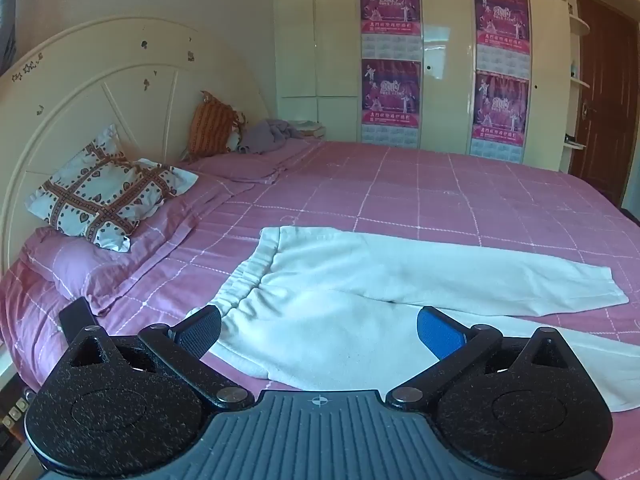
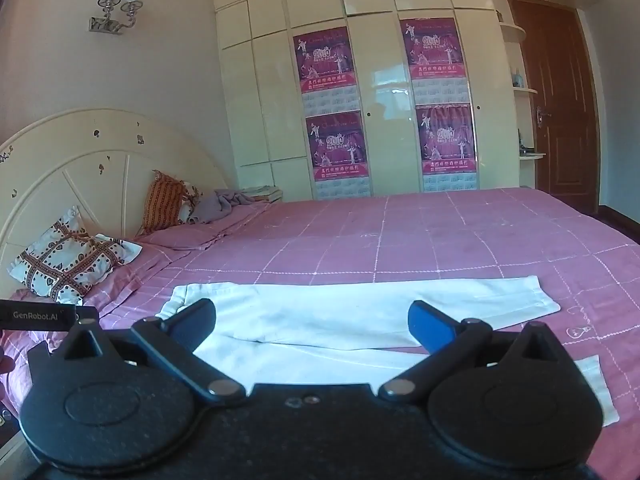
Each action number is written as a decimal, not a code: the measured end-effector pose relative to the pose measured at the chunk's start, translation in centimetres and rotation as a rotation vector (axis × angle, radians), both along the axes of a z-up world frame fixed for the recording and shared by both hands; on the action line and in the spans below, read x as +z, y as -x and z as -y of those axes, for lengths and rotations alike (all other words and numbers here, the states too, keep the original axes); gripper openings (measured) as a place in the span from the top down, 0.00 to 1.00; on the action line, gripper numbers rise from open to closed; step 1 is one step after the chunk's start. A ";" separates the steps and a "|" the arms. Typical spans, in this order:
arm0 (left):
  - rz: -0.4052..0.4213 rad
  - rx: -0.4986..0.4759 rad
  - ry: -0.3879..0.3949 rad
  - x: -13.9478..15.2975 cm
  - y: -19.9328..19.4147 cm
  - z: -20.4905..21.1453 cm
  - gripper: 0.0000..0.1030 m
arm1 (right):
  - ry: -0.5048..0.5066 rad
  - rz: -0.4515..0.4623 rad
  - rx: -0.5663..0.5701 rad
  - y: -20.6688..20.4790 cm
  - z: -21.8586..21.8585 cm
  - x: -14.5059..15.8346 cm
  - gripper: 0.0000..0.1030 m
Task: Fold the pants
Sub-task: 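Move both grippers toward the white sweatpants lying on the bed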
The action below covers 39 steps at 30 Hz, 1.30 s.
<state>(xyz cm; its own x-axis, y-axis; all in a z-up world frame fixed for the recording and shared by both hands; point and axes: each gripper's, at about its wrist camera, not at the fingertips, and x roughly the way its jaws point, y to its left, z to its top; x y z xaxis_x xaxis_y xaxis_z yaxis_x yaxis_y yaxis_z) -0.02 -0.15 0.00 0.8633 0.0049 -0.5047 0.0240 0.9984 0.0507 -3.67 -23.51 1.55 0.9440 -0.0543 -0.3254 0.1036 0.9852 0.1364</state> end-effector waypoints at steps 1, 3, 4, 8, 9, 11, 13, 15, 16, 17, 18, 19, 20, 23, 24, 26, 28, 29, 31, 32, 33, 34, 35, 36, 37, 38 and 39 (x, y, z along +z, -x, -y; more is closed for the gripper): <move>0.000 0.000 -0.007 0.0 0.0 0.1 0.00 | 0.000 -0.003 -0.001 0.0 0.0 0.1 0.00; -0.002 -0.004 -0.014 0.0 0.0 0.3 0.00 | -0.001 -0.006 -0.003 0.0 -0.1 0.0 0.00; -0.001 -0.008 -0.014 -0.1 0.1 0.6 0.00 | -0.001 -0.009 -0.003 0.1 -0.1 -0.1 0.00; 0.000 -0.010 -0.020 -0.5 -0.3 -0.2 0.00 | -0.004 -0.020 -0.007 0.2 0.4 0.2 0.00; -0.015 -0.009 -0.004 -0.6 -0.4 -0.1 0.00 | -0.006 -0.022 -0.008 0.2 0.3 0.2 0.00; -0.008 -0.009 -0.024 -0.5 -0.7 0.0 0.00 | -0.006 -0.024 -0.012 0.3 0.4 0.1 0.00; -0.015 -0.003 -0.019 -0.5 -0.8 0.2 0.00 | -0.004 -0.028 -0.011 0.3 0.4 0.2 0.00; -0.018 -0.001 -0.017 -0.6 -0.9 0.1 0.00 | -0.001 -0.034 -0.012 0.3 0.5 0.3 0.00; -0.020 -0.001 -0.019 -0.7 -1.0 0.1 0.00 | 0.000 -0.036 -0.013 0.3 0.5 0.4 0.00; -0.021 -0.001 -0.019 -0.7 -1.1 0.1 0.00 | 0.000 -0.037 -0.014 0.3 0.5 0.3 0.00; -0.026 0.001 -0.026 -0.7 -1.1 0.1 0.00 | 0.000 -0.040 -0.014 0.2 0.5 0.4 0.00; -0.026 0.001 -0.027 -0.7 -1.2 0.1 0.00 | -0.001 -0.043 -0.013 0.2 0.5 0.4 0.00; -0.028 0.001 -0.028 -0.7 -1.2 0.1 0.00 | -0.001 -0.045 -0.013 0.2 0.7 0.5 0.00; -0.032 0.001 -0.032 -0.7 -1.4 0.1 0.00 | 0.001 -0.050 -0.013 0.2 0.7 0.5 0.00; -0.026 0.003 -0.030 -0.7 -1.4 0.0 0.00 | 0.002 -0.051 -0.013 0.1 0.8 0.6 0.00; -0.027 0.003 -0.034 -0.8 -1.5 0.1 0.00 | 0.002 -0.052 -0.013 0.2 1.0 0.8 0.00; -0.038 0.003 -0.037 -0.8 -1.5 0.1 0.00 | 0.001 -0.051 -0.015 0.2 1.1 0.8 0.00; -0.029 0.006 -0.034 -0.8 -1.5 0.1 0.00 | 0.001 -0.052 -0.015 0.2 1.1 0.8 0.00; -0.013 0.006 -0.032 -0.9 -1.5 0.0 0.00 | 0.001 -0.051 -0.017 0.2 1.1 0.8 0.00; -0.009 0.006 -0.034 -0.9 -1.5 0.0 0.00 | 0.000 -0.051 -0.018 0.2 1.2 0.7 0.00; 0.002 0.007 -0.029 -1.0 -1.6 0.0 0.00 | 0.000 -0.052 -0.018 0.2 1.2 0.7 0.00; -0.002 0.006 -0.026 -1.0 -1.6 0.0 0.00 | 0.000 -0.053 -0.018 0.2 1.2 0.7 0.00; -0.004 0.005 -0.027 -1.0 -1.6 0.0 0.00 | 0.001 -0.055 -0.018 0.2 1.2 0.6 0.00; -0.007 0.005 -0.029 -1.0 -1.6 0.0 0.00 | 0.001 -0.055 -0.019 0.2 1.2 0.6 0.00; -0.003 0.006 -0.026 -1.0 -1.6 0.0 0.00 | 0.001 -0.056 -0.018 0.2 1.2 0.6 0.00; -0.003 0.007 -0.026 -1.1 -1.7 0.0 0.00 | 0.000 -0.056 -0.018 0.2 1.2 0.6 0.00; -0.001 0.006 -0.027 -1.1 -1.7 0.0 0.00 | 0.000 -0.056 -0.017 0.2 1.2 0.5 0.00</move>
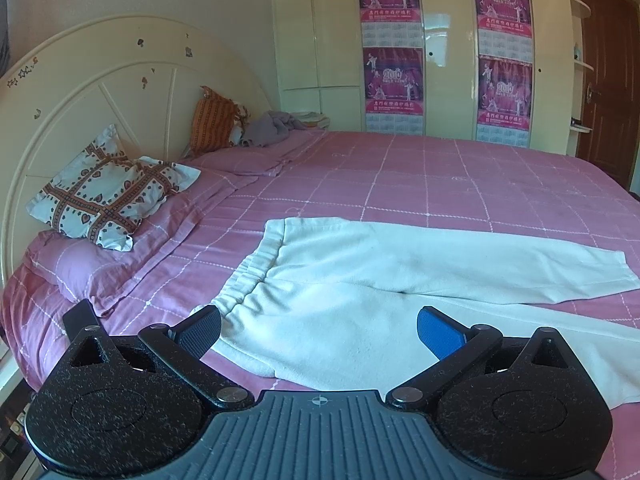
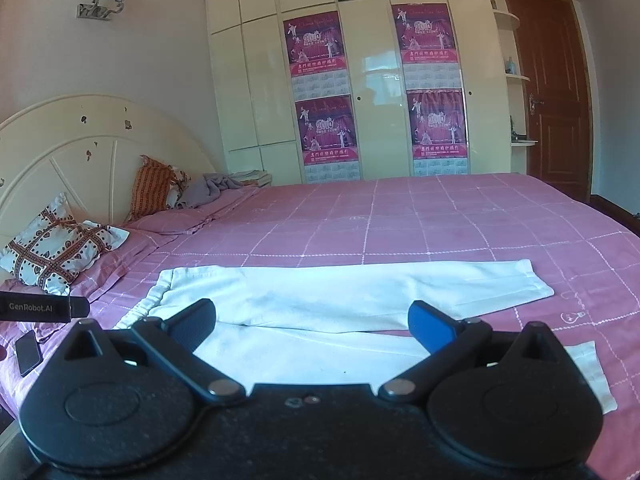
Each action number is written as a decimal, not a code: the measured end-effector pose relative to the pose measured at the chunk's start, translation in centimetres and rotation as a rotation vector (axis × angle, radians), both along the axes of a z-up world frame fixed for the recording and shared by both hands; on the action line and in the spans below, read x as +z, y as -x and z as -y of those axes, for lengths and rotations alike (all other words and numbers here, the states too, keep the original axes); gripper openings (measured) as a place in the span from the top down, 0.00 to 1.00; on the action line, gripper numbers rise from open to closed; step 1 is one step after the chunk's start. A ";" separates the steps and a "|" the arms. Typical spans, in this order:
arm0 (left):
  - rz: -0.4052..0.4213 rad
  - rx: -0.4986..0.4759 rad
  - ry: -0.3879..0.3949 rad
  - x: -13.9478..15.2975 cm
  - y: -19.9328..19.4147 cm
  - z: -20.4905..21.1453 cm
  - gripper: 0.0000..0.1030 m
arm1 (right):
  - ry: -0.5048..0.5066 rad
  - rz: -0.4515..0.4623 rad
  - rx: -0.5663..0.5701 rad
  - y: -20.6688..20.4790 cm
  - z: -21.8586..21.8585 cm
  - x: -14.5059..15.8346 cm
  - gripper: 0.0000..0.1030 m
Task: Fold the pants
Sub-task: 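Move both grippers toward the white sweatpants lying on the bed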
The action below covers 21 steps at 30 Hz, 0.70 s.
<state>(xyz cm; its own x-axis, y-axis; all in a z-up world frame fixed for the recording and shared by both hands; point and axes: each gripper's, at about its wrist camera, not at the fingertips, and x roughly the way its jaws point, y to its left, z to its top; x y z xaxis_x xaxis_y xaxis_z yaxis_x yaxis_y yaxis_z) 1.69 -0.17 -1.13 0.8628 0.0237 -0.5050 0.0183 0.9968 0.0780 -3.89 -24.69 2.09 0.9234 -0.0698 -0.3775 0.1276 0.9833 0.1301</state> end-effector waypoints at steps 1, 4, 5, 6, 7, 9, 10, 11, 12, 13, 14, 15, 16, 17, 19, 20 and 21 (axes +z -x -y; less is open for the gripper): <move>0.002 0.000 0.001 -0.1 -0.1 0.0 0.00 | 0.000 0.000 0.000 -0.1 -0.1 0.0 0.00; -0.002 -0.001 0.005 -0.1 -0.2 -0.1 0.00 | 0.003 -0.005 0.003 -0.2 -0.1 -0.1 0.00; -0.004 -0.003 0.002 -0.2 -0.3 -0.1 0.00 | 0.005 -0.006 0.004 -0.2 -0.1 -0.1 0.00; -0.008 -0.004 -0.013 -0.2 -0.4 0.0 0.00 | 0.005 -0.005 0.003 -0.2 -0.1 -0.2 0.00; -0.016 -0.005 -0.016 -0.3 -0.5 0.1 0.00 | 0.006 -0.005 0.004 -0.2 -0.1 -0.2 0.00; -0.013 -0.007 -0.020 -0.4 -0.6 0.1 0.00 | 0.010 -0.007 0.002 -0.2 -0.1 -0.2 0.00; -0.019 -0.007 -0.019 -0.4 -0.7 0.0 0.00 | 0.013 -0.006 0.000 -0.1 -0.1 -0.3 0.00; -0.021 -0.008 -0.020 -0.5 -0.8 0.0 0.00 | 0.015 -0.005 -0.002 -0.1 -0.1 -0.3 0.00; -0.019 -0.009 -0.027 -0.5 -1.0 0.0 0.00 | 0.016 -0.006 -0.002 -0.1 0.1 -0.2 0.00; -0.017 -0.008 -0.032 -0.6 -1.0 0.0 0.00 | 0.015 -0.006 -0.003 -0.1 0.1 -0.3 0.00; -0.018 -0.009 -0.032 -0.6 -1.1 0.0 0.00 | 0.015 -0.007 0.000 -0.1 0.1 -0.2 0.00; -0.019 -0.010 -0.034 -0.7 -1.2 0.0 0.00 | 0.016 -0.009 0.002 -0.1 0.1 -0.3 0.00; -0.016 -0.008 -0.042 -0.8 -1.4 0.1 0.00 | 0.018 -0.012 0.003 -0.1 0.0 -0.4 0.00; -0.016 -0.008 -0.042 -0.8 -1.6 0.1 0.00 | 0.019 -0.016 0.003 -0.1 0.0 -0.6 0.00; -0.019 -0.009 -0.047 -0.9 -1.9 0.1 0.00 | 0.011 -0.024 -0.001 -0.2 -0.2 -0.8 0.00; -0.020 -0.008 -0.046 -1.0 -2.1 0.0 0.00 | 0.004 -0.028 0.000 -0.3 -0.2 -0.9 0.00; -0.021 -0.008 -0.052 -1.0 -2.2 0.0 0.00 | -0.002 -0.031 0.000 -0.4 -0.3 -1.0 0.00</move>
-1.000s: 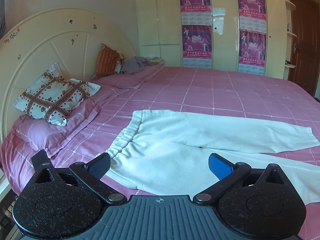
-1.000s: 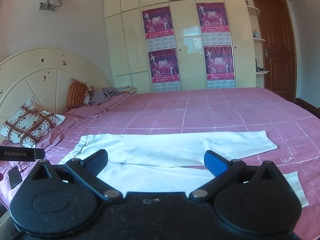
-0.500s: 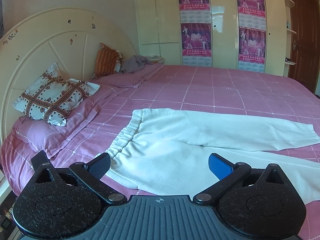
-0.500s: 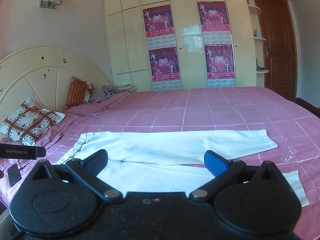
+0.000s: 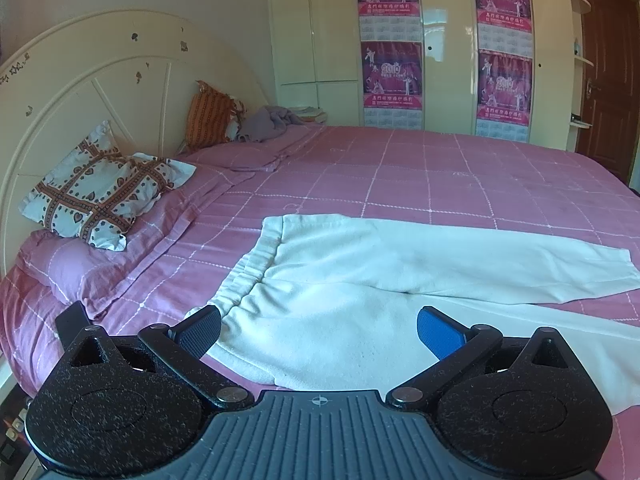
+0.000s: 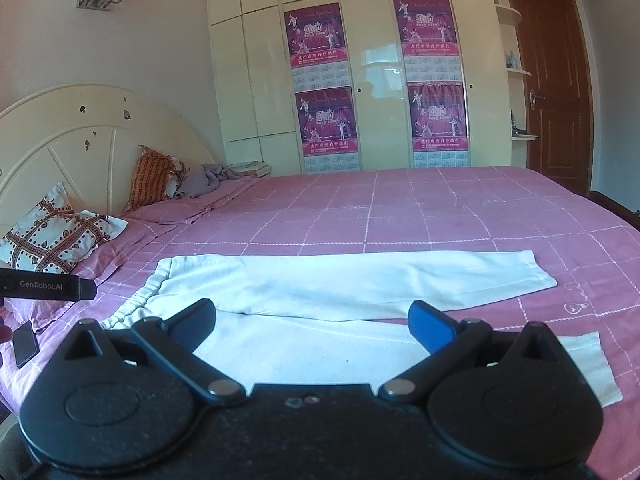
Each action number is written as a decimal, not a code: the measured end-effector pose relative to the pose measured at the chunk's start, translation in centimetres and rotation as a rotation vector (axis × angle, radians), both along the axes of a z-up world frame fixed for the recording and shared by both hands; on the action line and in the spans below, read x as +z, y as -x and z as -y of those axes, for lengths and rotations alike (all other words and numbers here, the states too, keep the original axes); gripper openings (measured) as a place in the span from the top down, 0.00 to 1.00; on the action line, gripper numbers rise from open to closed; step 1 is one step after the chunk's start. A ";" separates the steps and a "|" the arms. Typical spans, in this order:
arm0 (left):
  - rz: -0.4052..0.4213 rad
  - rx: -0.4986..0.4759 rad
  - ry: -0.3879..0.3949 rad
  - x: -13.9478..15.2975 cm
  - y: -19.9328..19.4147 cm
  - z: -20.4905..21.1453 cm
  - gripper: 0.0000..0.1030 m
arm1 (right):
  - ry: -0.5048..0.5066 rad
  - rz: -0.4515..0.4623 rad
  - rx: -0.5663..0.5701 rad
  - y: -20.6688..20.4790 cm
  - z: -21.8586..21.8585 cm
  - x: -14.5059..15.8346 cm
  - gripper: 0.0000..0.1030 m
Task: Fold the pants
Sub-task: 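Move both grippers toward the white sweatpants lying on the bed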
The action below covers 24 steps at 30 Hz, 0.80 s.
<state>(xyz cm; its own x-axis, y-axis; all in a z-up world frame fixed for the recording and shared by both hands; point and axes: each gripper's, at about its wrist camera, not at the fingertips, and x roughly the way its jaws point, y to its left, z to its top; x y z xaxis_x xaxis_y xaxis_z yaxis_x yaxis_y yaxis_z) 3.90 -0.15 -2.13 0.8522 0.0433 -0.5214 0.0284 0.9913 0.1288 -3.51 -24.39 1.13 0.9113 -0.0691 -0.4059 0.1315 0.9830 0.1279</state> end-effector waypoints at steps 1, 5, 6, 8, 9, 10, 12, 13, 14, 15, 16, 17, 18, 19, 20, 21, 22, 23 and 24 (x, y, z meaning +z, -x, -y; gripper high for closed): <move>0.000 -0.002 0.001 0.0 0.0 0.0 0.00 | -0.003 -0.001 -0.002 -0.1 -0.1 0.0 0.00; -0.006 -0.013 -0.016 -0.1 -0.7 -0.1 0.00 | -0.004 0.002 0.003 -0.7 -0.6 0.4 0.00; -0.006 -0.014 -0.018 -0.1 -0.8 -0.1 0.00 | -0.003 0.004 0.006 -0.8 -0.7 0.5 0.00; -0.003 -0.015 -0.016 -0.2 -1.3 -0.2 0.00 | 0.001 0.009 0.010 -1.2 -1.0 0.8 0.00; -0.006 -0.016 -0.020 -0.2 -1.6 -0.3 0.00 | 0.003 0.010 0.013 -1.5 -1.1 0.9 0.00; -0.010 -0.016 -0.017 -0.3 -1.9 -0.5 0.00 | 0.005 0.009 0.018 -1.8 -1.3 1.1 0.00; -0.014 -0.016 -0.012 -0.4 -2.4 -0.7 0.00 | 0.007 0.004 0.026 -2.3 -1.5 1.2 0.00; -0.020 -0.017 -0.010 -0.5 -2.8 -0.9 0.00 | 0.008 0.002 0.030 -2.6 -1.6 1.2 0.00; -0.023 -0.018 -0.012 -0.5 -3.1 -1.0 0.00 | 0.009 0.000 0.035 -3.0 -1.7 1.3 0.00; -0.028 -0.018 -0.015 -0.6 -3.4 -1.1 0.00 | 0.008 -0.005 0.037 -3.3 -1.7 1.3 0.00; -0.024 -0.018 -0.006 -0.8 -3.7 -1.2 0.00 | 0.006 -0.009 0.041 -3.6 -1.8 1.3 0.00; -0.029 -0.017 -0.003 -0.9 -4.2 -1.4 0.00 | 0.003 -0.011 0.045 -3.9 -1.9 1.3 0.00; -0.037 -0.016 -0.002 -1.0 -4.6 -1.6 0.00 | 0.000 -0.013 0.048 -4.3 -1.9 1.2 0.00; -0.042 -0.017 -0.001 -1.1 -5.1 -1.7 0.00 | -0.002 -0.016 0.049 -4.7 -2.0 1.1 0.00; -0.046 -0.016 0.003 -1.1 -5.5 -1.9 0.00 | -0.003 -0.020 0.050 -5.1 -2.1 1.1 0.00; -0.054 -0.014 0.005 -1.3 -6.1 -2.1 0.00 | -0.001 -0.023 0.050 -5.5 -2.2 1.0 0.00; -0.058 -0.010 0.006 -1.3 -6.6 -2.3 0.00 | 0.002 -0.024 0.049 -5.9 -2.3 1.0 0.00; -0.062 -0.007 0.007 -1.4 -7.2 -2.4 0.00 | 0.009 -0.024 0.048 -6.3 -2.4 1.0 0.00; -0.066 -0.003 0.006 -1.5 -7.7 -2.6 0.00 | 0.015 -0.027 0.048 -6.7 -2.6 0.9 0.00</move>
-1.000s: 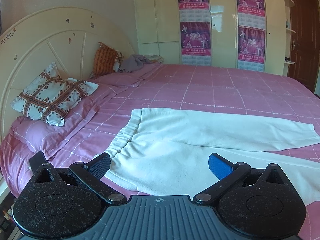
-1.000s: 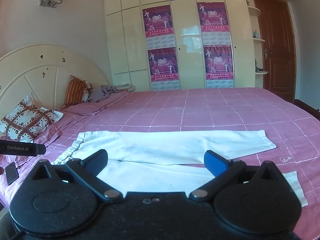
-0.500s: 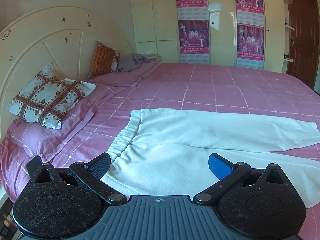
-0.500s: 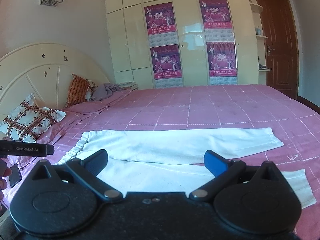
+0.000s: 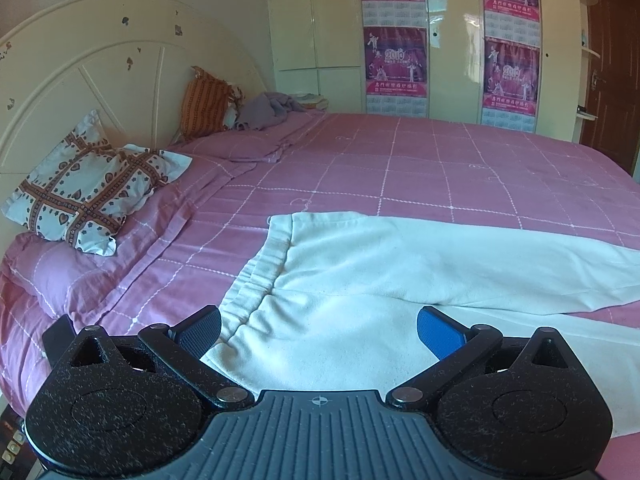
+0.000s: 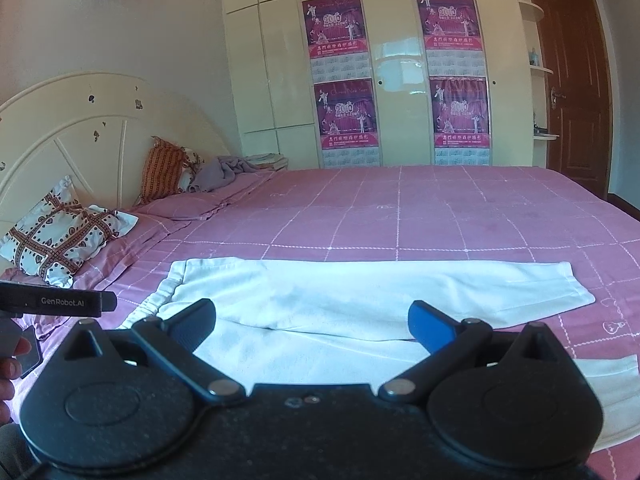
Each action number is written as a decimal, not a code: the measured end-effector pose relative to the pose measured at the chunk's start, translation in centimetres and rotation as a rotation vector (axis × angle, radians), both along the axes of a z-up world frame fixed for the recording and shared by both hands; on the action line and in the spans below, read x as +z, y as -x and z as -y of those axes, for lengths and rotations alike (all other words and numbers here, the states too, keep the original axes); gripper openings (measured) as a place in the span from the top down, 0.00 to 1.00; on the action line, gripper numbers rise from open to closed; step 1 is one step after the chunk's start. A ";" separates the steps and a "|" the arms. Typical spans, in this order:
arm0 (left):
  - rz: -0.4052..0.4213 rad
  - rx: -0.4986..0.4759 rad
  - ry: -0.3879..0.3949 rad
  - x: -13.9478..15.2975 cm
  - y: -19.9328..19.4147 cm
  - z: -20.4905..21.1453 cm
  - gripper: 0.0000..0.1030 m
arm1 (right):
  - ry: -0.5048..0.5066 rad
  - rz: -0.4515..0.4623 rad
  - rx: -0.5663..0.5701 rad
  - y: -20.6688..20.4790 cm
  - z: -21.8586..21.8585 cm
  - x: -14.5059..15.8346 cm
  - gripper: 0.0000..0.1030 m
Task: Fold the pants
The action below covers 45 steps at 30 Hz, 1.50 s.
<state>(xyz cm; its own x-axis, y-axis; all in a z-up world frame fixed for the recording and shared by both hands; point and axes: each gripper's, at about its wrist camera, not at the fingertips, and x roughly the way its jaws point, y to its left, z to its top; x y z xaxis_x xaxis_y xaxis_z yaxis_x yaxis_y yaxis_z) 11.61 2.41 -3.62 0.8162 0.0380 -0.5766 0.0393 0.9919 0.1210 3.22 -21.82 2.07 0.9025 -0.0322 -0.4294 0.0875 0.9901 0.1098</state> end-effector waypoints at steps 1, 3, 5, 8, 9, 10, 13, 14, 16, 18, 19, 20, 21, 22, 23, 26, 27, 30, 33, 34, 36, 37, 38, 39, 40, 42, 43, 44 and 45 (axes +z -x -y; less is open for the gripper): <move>-0.003 0.004 -0.003 -0.1 -0.6 -0.1 0.00 | 0.006 -0.005 0.001 -0.5 -0.1 0.0 0.00; 0.002 0.007 -0.011 -0.2 -1.9 -0.3 0.00 | 0.011 -0.012 0.001 -1.4 -0.3 -0.1 0.00; -0.020 0.007 -0.016 -0.6 -3.0 -0.4 0.00 | 0.011 -0.021 -0.001 -2.3 -0.4 -0.3 0.00; -0.039 0.008 -0.028 -1.1 -4.9 -0.4 0.00 | 0.013 -0.038 -0.005 -4.1 -0.6 -0.7 0.00; -0.039 0.009 -0.032 -1.2 -5.5 -0.5 0.00 | 0.013 -0.047 -0.003 -4.8 -0.7 -0.8 0.00; -0.043 0.010 -0.037 -1.4 -6.4 -0.6 0.00 | 0.012 -0.055 0.002 -5.5 -0.7 -1.0 0.00; -0.055 0.011 -0.042 -2.1 -8.7 -0.8 0.00 | 0.014 -0.078 0.016 -7.7 -1.0 -1.7 0.00; -0.056 0.015 -0.046 -2.2 -9.4 -0.8 0.00 | 0.013 -0.086 0.022 -8.5 -1.1 -1.9 0.00; -0.058 0.020 -0.054 -2.7 -10.8 -0.9 0.00 | 0.011 -0.101 0.037 -10.1 -1.2 -2.4 0.00; -0.067 0.022 -0.058 -3.2 -12.2 -1.0 0.00 | 0.009 -0.117 0.047 -11.6 -1.2 -2.9 0.00; -0.076 0.022 -0.056 -3.6 -13.1 -1.2 0.00 | 0.004 -0.122 0.055 -12.2 -1.2 -3.2 0.00; -0.080 0.022 -0.051 -3.9 -13.9 -1.4 0.00 | -0.001 -0.128 0.062 -12.9 -1.1 -3.4 0.00; -0.085 0.024 -0.050 -4.1 -14.6 -1.5 0.00 | -0.002 -0.132 0.070 -13.6 -1.1 -3.7 0.00; -0.094 0.031 -0.055 -4.6 -15.5 -1.7 0.00 | 0.001 -0.137 0.074 -14.3 -1.1 -3.9 0.00; -0.099 0.038 -0.061 -4.9 -16.2 -1.7 0.00 | 0.005 -0.143 0.076 -15.0 -1.0 -4.2 0.00; -0.118 0.057 -0.077 -6.2 -18.7 -1.9 0.00 | 0.015 -0.158 0.089 -17.1 -0.6 -5.1 0.00; -0.127 0.061 -0.075 -6.6 -19.6 -2.0 0.00 | 0.019 -0.160 0.097 -17.8 -0.5 -5.5 0.00; -0.151 0.076 -0.086 -7.9 -22.1 -2.4 0.00 | 0.020 -0.185 0.120 -20.2 -0.2 -6.8 0.00; -0.165 0.085 -0.115 -9.3 -24.4 -2.6 0.00 | 0.029 -0.208 0.142 -22.6 0.1 -8.1 0.00; -0.173 0.091 -0.115 -9.8 -25.2 -2.7 0.00 | 0.035 -0.219 0.148 -23.4 0.2 -8.6 0.00; -0.191 0.107 -0.103 -10.6 -26.7 -3.1 0.00 | 0.039 -0.232 0.169 -24.9 0.4 -9.3 0.00; -0.206 0.115 -0.091 -11.1 -27.6 -3.3 0.00 | 0.043 -0.239 0.188 -25.8 0.4 -9.8 0.00; -0.217 0.120 -0.079 -11.5 -28.4 -3.6 0.00 | 0.049 -0.248 0.202 -26.7 0.4 -10.2 0.00; -0.227 0.127 -0.071 -11.8 -29.3 -3.9 0.00 | 0.052 -0.256 0.215 -27.4 0.4 -10.5 0.00; -0.233 0.128 -0.061 -12.1 -30.0 -4.1 0.00 | 0.058 -0.262 0.230 -28.4 0.4 -11.0 0.00; -0.249 0.121 -0.046 -12.7 -31.6 -4.3 0.00 | 0.070 -0.280 0.249 -30.2 0.4 -11.7 0.00; -0.256 0.115 -0.044 -13.1 -32.4 -4.2 0.00 | 0.071 -0.290 0.260 -31.0 0.6 -12.1 0.01; -0.264 0.109 -0.041 -13.4 -33.1 -4.2 0.00 | 0.071 -0.298 0.268 -32.0 0.7 -12.4 0.01; -0.271 0.103 -0.039 -13.7 -33.8 -4.3 0.00 | 0.073 -0.307 0.272 -32.9 0.8 -12.6 0.01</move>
